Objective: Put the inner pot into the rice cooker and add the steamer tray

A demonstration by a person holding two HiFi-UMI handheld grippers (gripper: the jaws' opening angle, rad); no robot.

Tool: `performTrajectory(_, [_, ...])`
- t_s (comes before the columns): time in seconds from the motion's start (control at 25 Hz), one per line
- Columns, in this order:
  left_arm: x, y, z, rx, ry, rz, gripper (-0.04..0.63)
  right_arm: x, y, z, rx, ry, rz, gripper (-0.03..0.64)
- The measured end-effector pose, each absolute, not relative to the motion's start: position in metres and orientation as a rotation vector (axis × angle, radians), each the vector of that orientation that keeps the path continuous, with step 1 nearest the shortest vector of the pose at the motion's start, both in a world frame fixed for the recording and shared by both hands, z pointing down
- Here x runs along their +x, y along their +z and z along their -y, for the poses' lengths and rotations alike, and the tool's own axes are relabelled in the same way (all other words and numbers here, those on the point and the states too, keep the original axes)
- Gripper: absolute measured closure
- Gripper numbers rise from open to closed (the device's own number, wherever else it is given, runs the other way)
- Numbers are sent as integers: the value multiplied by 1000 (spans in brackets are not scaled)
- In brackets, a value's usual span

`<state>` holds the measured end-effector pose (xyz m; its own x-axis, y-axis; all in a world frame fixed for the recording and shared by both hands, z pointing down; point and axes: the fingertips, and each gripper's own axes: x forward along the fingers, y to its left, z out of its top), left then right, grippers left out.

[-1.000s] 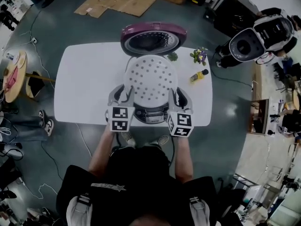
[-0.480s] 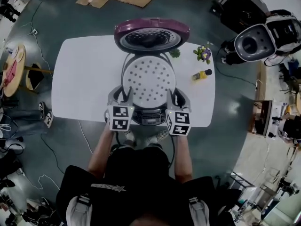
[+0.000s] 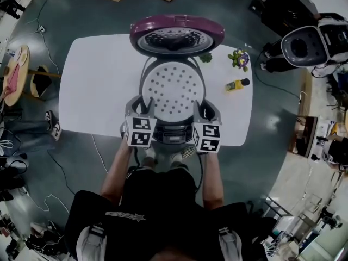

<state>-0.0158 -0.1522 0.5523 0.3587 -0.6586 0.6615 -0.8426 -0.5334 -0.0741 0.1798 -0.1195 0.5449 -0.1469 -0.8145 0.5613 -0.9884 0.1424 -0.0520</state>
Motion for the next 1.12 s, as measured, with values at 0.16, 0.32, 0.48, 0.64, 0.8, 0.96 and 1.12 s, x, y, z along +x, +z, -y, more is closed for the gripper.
performTrajectory(0.16, [-16,556,154,2323,955,1330,437,180,549,123,1706,621,2015,512])
performTrajectory(0.32, [-16,560,155,2293,984,1314,436,180,555,126,1681,660,1990,512])
performTrajectory(0.48, [-17,563,155,2263,1016,1309,434,179,560,126,1663,691,1970,512])
performTrajectory(0.64, [-18,561,155,2246,1027,1311,433,178,561,126,1646,719,1948,511])
performTrajectory(0.8, [-17,563,155,2257,1029,1306,424,179,564,128,1646,732,1952,511])
performTrajectory(0.96, [-16,562,153,2274,1030,1296,391,177,563,127,1645,733,1952,511])
performTrajectory(1.12, [-18,563,152,2272,1021,1295,388,176,562,125,1650,741,1956,511])
